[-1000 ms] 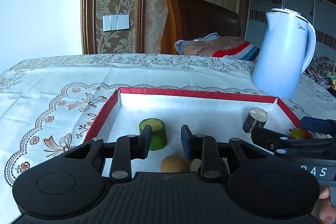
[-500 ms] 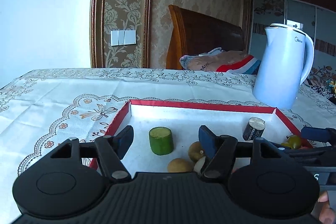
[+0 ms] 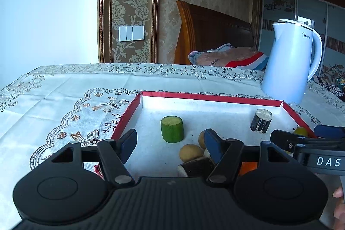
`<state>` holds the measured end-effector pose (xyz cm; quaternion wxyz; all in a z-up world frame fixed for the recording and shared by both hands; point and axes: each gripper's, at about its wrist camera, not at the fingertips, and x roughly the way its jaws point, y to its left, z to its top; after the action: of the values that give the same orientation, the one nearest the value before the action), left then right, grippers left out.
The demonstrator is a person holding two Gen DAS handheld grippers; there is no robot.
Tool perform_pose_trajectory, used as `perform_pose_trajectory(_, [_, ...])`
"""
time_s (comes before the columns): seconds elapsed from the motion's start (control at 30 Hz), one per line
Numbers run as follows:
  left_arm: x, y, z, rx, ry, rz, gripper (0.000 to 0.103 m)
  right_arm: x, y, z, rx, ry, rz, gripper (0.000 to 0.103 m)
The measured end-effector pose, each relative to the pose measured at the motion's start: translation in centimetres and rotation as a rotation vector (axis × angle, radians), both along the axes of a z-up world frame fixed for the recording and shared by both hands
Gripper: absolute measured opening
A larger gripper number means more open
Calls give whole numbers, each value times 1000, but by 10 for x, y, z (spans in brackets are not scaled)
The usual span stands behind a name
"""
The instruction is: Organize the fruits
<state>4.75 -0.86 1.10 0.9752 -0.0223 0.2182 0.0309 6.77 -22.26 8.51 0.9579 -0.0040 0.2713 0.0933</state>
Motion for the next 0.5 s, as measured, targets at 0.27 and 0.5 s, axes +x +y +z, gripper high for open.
perform_pose_trajectory(0.27, [-15, -2, -3, 11, 10, -19, 69, -9, -3, 0, 13, 3, 0, 103])
perform_pose_trajectory(0.5, [-33, 1, -5, 14, 0, -36, 73, -17, -4, 0, 15, -6, 4, 103])
